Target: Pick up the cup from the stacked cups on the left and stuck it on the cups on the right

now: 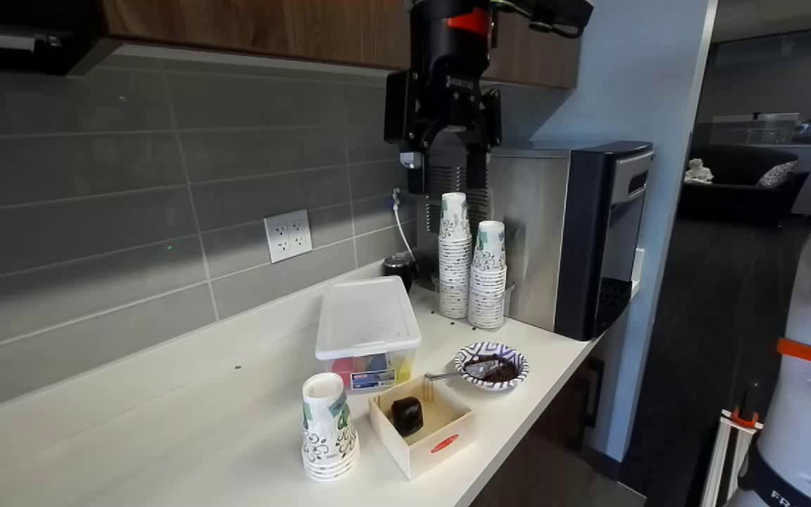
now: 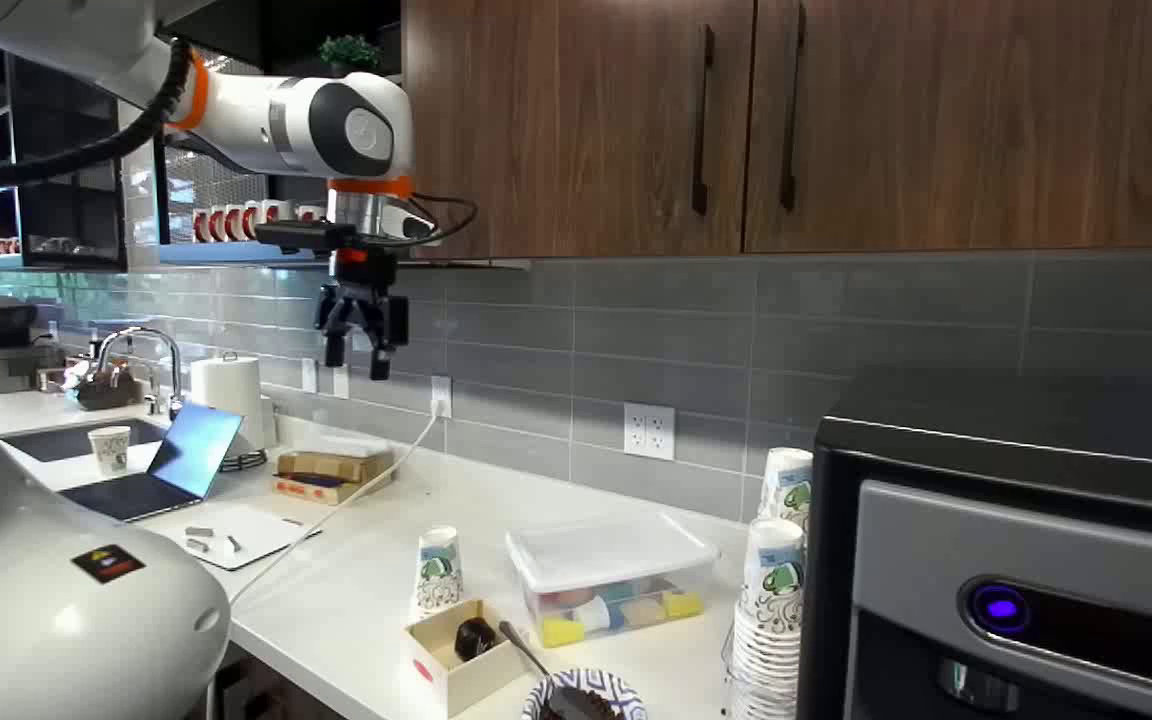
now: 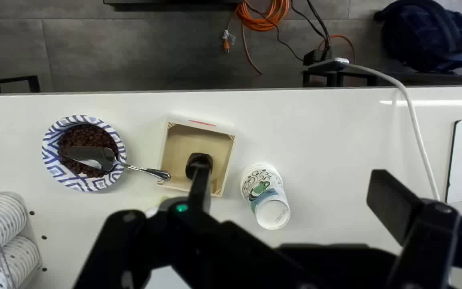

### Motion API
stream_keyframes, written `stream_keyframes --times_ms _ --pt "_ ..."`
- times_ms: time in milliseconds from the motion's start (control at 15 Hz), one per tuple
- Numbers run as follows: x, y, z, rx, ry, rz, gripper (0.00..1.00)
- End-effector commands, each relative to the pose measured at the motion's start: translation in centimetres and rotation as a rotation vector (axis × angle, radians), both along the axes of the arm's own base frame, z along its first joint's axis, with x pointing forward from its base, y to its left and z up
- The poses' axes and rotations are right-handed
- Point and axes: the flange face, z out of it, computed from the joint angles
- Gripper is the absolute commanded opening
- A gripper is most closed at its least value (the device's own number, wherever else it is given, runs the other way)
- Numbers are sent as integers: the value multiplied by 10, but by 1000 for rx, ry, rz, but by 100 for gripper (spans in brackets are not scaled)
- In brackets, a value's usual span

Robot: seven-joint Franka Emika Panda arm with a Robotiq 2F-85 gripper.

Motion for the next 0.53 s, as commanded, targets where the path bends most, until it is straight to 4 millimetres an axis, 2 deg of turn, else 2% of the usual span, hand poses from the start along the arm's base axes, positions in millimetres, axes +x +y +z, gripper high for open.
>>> stream_keyframes --times_ms 0,333,467 --pt "0 0 1 0 0 0 100" --pt "0 0 1 0 0 0 100" --pt "13 -3 -12 9 -1 -12 100"
